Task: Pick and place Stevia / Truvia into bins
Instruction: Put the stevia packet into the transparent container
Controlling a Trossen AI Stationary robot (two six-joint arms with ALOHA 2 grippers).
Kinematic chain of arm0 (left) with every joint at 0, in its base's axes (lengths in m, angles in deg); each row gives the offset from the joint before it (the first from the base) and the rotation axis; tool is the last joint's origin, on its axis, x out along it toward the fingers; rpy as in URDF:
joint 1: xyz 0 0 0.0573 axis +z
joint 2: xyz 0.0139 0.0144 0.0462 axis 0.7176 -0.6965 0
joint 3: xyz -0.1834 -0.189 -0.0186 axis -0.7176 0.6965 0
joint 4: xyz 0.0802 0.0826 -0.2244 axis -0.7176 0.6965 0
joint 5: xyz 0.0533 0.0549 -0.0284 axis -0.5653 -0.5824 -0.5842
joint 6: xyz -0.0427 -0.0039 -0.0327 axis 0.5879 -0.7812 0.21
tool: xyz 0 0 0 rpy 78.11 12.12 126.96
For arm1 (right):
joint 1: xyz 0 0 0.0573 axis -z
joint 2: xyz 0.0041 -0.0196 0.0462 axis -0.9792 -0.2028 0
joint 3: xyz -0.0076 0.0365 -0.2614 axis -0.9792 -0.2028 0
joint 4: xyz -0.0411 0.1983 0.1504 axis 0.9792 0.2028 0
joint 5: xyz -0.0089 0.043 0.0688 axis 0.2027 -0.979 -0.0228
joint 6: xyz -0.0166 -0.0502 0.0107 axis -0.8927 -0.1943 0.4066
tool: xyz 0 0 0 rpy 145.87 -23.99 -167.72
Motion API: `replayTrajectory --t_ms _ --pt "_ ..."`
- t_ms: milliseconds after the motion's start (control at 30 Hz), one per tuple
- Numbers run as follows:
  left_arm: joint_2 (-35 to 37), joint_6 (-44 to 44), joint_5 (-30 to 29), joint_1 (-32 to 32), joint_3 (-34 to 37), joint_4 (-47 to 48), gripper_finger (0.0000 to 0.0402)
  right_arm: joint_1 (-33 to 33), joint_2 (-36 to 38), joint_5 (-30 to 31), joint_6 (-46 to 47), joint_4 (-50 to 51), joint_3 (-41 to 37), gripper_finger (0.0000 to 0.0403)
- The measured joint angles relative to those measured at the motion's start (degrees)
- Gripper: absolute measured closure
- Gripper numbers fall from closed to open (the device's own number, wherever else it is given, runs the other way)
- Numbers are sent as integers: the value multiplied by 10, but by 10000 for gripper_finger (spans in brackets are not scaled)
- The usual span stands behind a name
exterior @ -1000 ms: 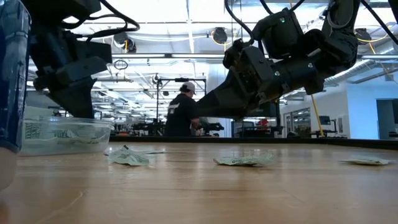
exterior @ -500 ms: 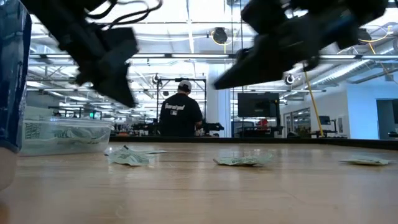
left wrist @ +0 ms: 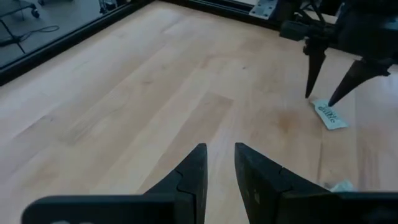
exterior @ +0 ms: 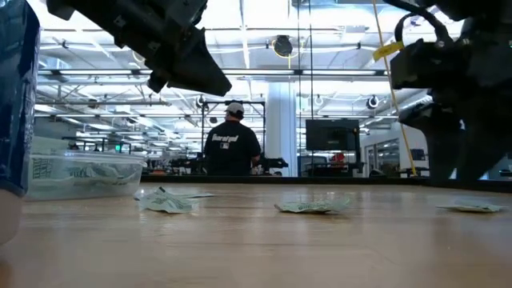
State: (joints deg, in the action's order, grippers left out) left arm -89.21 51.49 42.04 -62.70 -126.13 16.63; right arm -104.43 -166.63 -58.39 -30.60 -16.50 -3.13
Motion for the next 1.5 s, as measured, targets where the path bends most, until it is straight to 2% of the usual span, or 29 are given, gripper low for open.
replayTrajectory --t_ms 133,400,633,733,933,1000,1367,1500 --pt "0 4 0 0 0 0 314 0 0 -4 41 16 -4 247" --pt "0 -10 0 0 0 0 314 1 1 -17 87 -30 -53 248" --pt "0 -24 0 3 0 0 314 2 2 -16 68 -58 -70 252" --pt "0 -25 0 9 0 0 314 2 1 -13 63 -58 -71 277" --pt "0 -25 0 21 0 0 314 3 0 -5 36 -73 -71 374" --pt "0 -25 0 24 0 0 314 3 -1 4 31 -81 -71 395" --pt "0 -25 0 41 0 -4 314 34 29 133 -98 -207 -69 402" --pt "0 -29 46 41 0 -5 314 62 37 137 -134 -246 -69 402"
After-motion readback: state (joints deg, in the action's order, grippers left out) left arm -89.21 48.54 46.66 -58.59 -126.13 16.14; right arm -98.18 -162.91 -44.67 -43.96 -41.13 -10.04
